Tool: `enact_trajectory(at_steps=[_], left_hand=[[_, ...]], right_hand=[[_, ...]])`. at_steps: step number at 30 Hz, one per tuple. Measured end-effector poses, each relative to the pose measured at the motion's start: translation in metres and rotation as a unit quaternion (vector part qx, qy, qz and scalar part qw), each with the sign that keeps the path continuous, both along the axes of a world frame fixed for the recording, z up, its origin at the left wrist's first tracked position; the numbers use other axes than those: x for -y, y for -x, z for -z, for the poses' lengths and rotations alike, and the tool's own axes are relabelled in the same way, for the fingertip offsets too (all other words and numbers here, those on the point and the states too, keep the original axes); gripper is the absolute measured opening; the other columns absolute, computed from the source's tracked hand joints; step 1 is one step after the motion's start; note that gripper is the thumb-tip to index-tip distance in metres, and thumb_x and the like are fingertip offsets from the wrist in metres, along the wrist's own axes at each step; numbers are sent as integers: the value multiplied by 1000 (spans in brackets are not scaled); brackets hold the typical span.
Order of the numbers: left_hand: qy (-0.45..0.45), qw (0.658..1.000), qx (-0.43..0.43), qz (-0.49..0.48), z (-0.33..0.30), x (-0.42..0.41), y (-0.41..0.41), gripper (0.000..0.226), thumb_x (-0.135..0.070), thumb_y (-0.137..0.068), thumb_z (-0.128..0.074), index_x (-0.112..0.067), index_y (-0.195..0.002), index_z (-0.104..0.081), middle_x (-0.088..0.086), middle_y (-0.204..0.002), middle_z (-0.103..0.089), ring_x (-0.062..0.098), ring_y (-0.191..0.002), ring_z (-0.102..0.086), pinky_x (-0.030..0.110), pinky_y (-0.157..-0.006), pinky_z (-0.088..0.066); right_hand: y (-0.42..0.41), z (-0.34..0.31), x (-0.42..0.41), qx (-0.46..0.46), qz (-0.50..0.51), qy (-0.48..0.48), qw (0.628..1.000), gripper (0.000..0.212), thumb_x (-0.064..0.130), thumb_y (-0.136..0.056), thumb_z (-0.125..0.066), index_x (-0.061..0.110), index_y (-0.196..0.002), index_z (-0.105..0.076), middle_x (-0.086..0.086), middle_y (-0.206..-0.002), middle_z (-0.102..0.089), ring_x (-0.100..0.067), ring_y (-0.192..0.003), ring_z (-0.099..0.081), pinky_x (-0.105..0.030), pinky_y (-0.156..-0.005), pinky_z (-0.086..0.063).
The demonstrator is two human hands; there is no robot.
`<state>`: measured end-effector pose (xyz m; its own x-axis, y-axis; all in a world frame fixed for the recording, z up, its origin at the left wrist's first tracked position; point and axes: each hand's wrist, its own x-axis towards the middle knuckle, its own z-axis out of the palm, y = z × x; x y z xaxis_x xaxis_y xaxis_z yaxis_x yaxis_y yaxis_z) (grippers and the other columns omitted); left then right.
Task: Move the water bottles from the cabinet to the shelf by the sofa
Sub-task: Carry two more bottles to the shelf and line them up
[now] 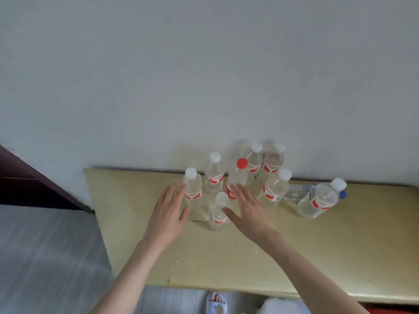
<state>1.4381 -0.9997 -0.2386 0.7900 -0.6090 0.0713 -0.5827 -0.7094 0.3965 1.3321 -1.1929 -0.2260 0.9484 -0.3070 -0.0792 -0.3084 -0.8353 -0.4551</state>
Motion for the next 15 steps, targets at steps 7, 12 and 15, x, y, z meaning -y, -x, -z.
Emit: enact_trajectory(at_steps=[7, 12, 15], left_hand=[[14, 999, -40, 29, 4, 35, -55, 62, -15, -87, -56, -5, -140, -25, 16, -147, -29, 31, -137, -24, 40, -111, -23], [2, 993, -99, 67, 14, 48, -79, 61, -16, -88, -55, -9, -140, -24, 13, -144, -33, 28, -134, -29, 37, -108, -27], [42, 987, -148, 54, 17, 48, -82, 51, -18, -87, -56, -12, -133, -34, 11, -130, -49, 30, -117, -46, 34, -90, -38]], right_hand=[[-30, 15, 3, -19, -14, -35, 999, 65, 41, -88, -53, 20, -142, -24, 4, -148, -30, -17, -133, -32, -29, -100, -32], [-29, 26, -6, -6, 32, -72, 997, 56, 32, -87, -57, 20, -138, -35, -3, -137, -48, -22, -125, -44, -30, -97, -36], [-29, 33, -14, 29, 73, -83, 993, 48, 31, -86, -59, 19, -130, -45, -2, -129, -55, -22, -118, -50, -29, -92, -40]])
